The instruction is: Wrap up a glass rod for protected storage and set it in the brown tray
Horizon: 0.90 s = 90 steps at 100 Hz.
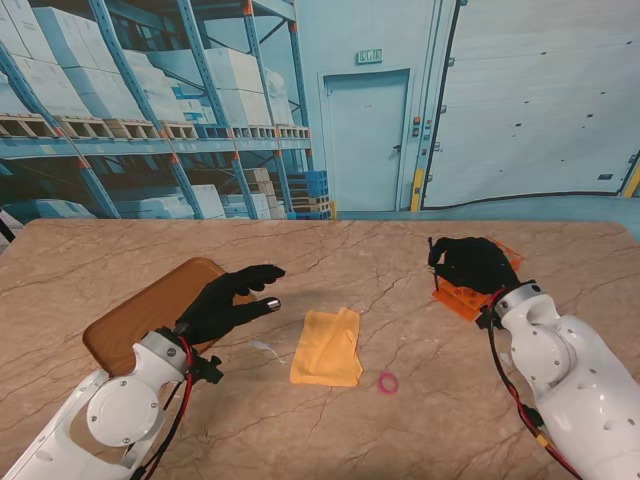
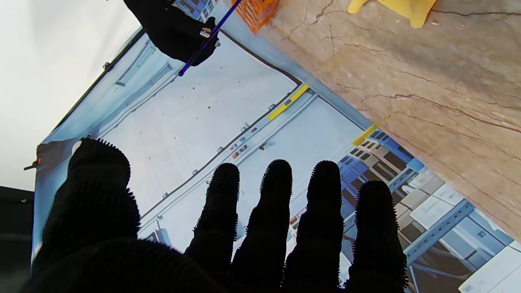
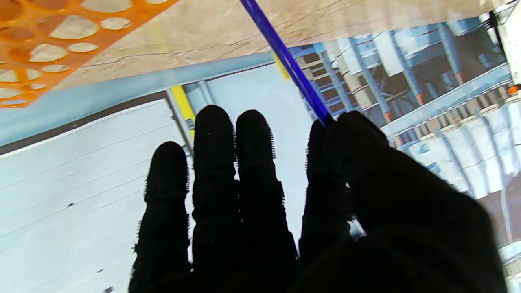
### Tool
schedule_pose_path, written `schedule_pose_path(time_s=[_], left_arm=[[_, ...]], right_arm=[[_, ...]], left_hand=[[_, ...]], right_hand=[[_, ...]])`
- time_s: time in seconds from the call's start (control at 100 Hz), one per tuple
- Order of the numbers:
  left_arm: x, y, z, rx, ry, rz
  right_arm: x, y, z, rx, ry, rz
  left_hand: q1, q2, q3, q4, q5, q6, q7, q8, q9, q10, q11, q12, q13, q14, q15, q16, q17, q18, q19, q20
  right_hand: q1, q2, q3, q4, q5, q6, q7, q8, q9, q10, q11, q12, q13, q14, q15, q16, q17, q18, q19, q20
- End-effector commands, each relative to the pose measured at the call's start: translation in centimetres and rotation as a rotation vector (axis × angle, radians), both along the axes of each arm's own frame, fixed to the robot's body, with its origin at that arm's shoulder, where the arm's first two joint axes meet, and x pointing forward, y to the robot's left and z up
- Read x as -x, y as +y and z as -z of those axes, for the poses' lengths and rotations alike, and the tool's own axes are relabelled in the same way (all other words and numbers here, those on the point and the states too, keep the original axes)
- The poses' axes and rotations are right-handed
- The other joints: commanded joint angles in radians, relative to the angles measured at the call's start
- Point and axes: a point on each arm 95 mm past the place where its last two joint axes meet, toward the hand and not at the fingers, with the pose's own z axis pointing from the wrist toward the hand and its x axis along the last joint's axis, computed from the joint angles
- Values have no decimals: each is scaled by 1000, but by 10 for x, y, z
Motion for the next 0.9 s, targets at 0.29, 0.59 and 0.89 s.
schedule_pose_path(time_s=[0.29, 0.59, 0.89], left_arm=[[3, 5, -1, 16, -20, -20], [2, 5, 0, 14, -19, -18], [2, 5, 2, 15, -15, -19]], right_arm=[[18, 60, 1, 46, 77, -149], [34, 92, 12, 133, 154, -238], [42, 121, 23, 198, 219, -332]], left_hand=[[22, 46, -23, 33, 15, -31, -15, 8, 12, 9, -23, -6, -4, 10, 2, -2, -13, 14, 18, 6], [22, 46, -23, 33, 15, -33, -15, 8, 13, 8, -23, -7, -3, 8, 1, -2, -12, 14, 17, 6], [23, 47, -23, 33, 14, -32, -15, 8, 12, 6, -23, -6, -5, 7, 1, -2, -12, 13, 18, 6]], right_hand=[[62, 71, 55, 69, 67, 40, 58, 2, 24, 62, 32, 15, 21, 47, 48, 22, 14, 22, 60, 2], [61, 61, 71, 68, 80, 62, 49, -4, 35, 78, 33, 17, 37, 61, 57, 23, 26, 23, 84, 0], [61, 58, 77, 69, 85, 72, 43, -3, 38, 85, 36, 22, 41, 67, 65, 25, 30, 21, 97, -3]])
